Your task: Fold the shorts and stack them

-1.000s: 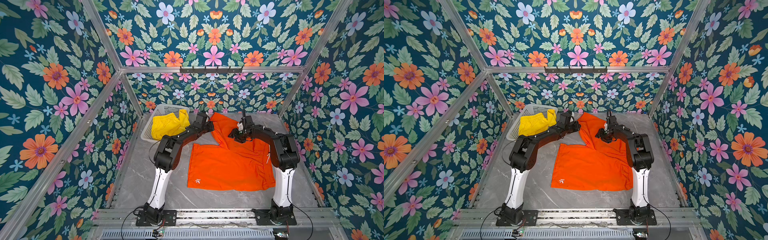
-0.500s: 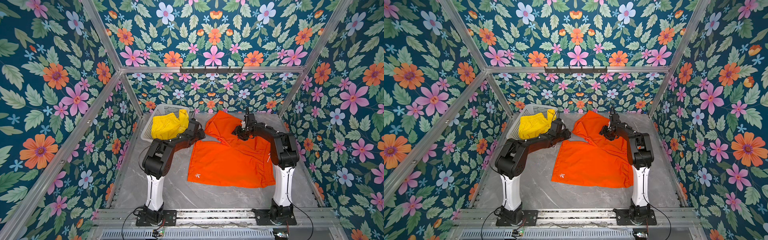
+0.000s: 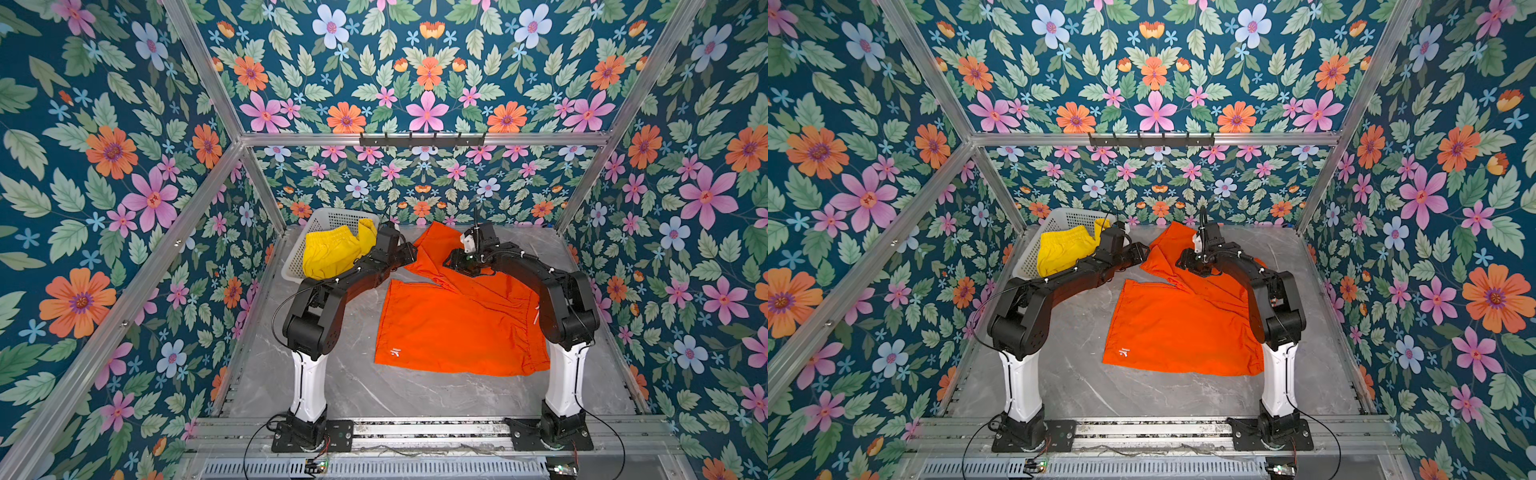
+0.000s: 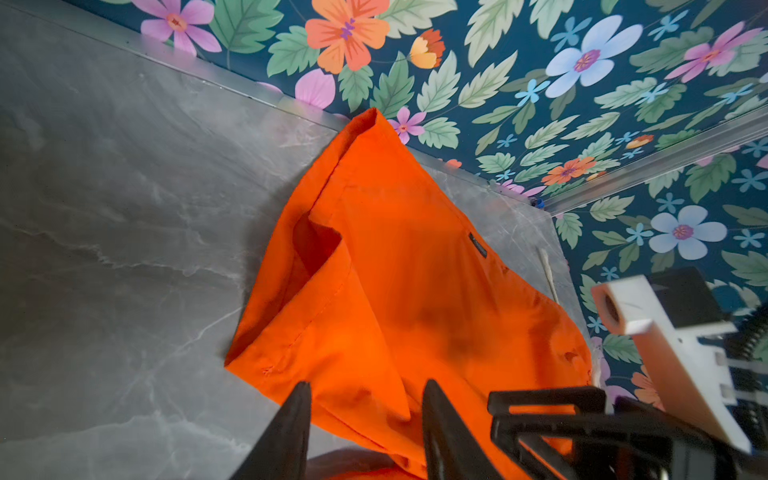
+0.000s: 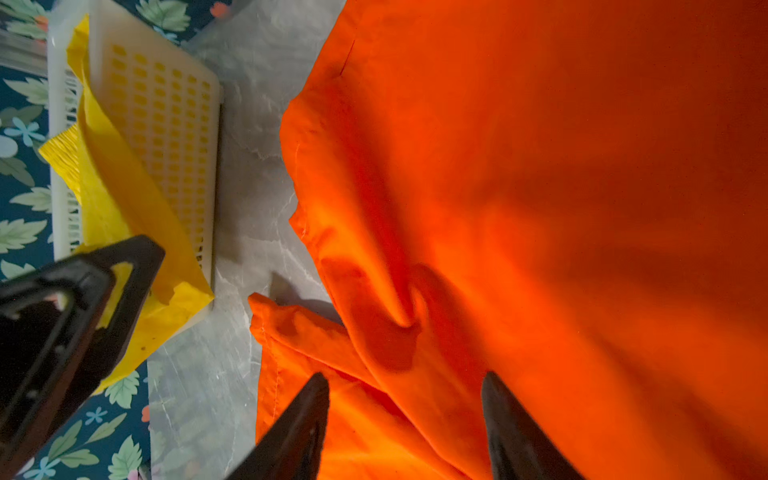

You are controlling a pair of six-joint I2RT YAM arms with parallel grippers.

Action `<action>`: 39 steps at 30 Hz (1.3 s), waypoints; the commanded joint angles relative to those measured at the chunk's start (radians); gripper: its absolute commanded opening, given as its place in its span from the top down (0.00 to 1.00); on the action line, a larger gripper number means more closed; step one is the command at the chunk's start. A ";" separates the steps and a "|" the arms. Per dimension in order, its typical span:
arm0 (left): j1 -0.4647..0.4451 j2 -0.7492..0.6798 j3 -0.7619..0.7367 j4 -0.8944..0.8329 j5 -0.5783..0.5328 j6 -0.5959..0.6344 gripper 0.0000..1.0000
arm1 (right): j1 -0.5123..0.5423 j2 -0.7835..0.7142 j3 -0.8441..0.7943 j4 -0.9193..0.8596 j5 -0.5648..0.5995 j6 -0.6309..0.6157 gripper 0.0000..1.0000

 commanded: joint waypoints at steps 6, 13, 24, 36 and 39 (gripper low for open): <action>0.002 0.123 0.142 -0.168 -0.013 0.046 0.54 | -0.004 0.065 0.052 -0.044 0.028 0.030 0.41; 0.004 0.205 0.198 -0.217 0.005 0.029 0.51 | -0.009 0.122 0.101 -0.115 0.056 0.067 0.41; 0.002 0.292 0.258 -0.225 0.020 0.013 0.49 | -0.008 0.124 0.062 -0.119 0.043 0.071 0.41; 0.000 0.302 0.255 -0.380 -0.055 0.110 0.90 | -0.016 0.107 0.055 -0.164 0.098 0.066 0.41; 0.004 0.275 0.214 -0.383 -0.055 0.118 1.00 | -0.024 0.108 0.054 -0.165 0.102 0.064 0.42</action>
